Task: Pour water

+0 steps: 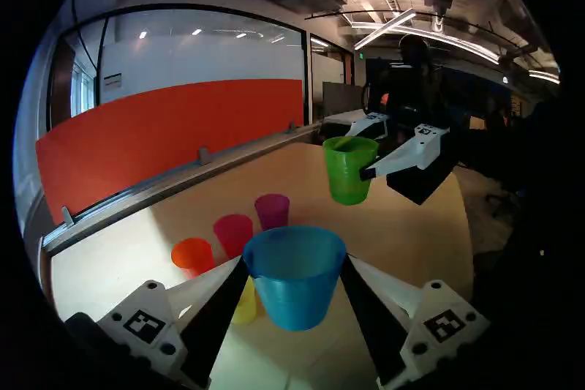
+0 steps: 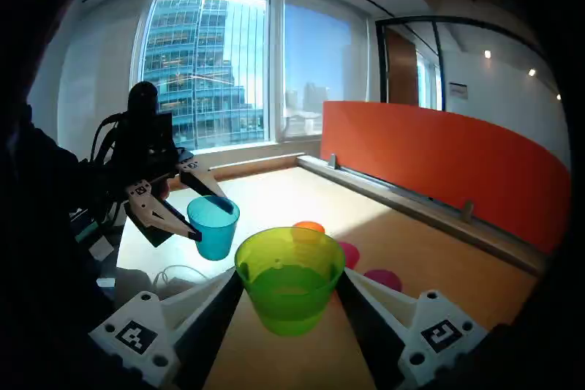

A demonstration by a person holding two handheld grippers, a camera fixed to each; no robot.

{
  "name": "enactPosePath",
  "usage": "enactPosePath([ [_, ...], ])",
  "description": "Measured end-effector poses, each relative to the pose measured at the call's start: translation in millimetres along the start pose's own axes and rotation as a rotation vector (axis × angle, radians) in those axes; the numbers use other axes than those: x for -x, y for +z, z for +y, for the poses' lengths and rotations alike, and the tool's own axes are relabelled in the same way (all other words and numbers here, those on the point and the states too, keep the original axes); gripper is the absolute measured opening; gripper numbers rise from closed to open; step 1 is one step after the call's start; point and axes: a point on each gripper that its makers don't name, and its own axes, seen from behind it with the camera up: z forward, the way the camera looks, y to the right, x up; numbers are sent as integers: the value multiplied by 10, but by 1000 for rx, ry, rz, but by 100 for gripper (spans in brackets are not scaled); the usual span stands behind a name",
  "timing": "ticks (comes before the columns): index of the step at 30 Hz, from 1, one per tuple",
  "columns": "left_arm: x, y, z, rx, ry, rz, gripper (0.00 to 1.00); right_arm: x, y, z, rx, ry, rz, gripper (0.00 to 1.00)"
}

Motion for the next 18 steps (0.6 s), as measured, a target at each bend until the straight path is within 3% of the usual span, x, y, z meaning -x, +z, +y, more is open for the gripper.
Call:
enactPosePath([
  [8, 235, 44, 73, 18, 16, -58, 87, 156, 34, 10, -3, -7, -44, 89],
  [18, 484, 98, 79, 29, 19, -105, 87, 305, 86, 7, -13, -10, -81, 89],
])
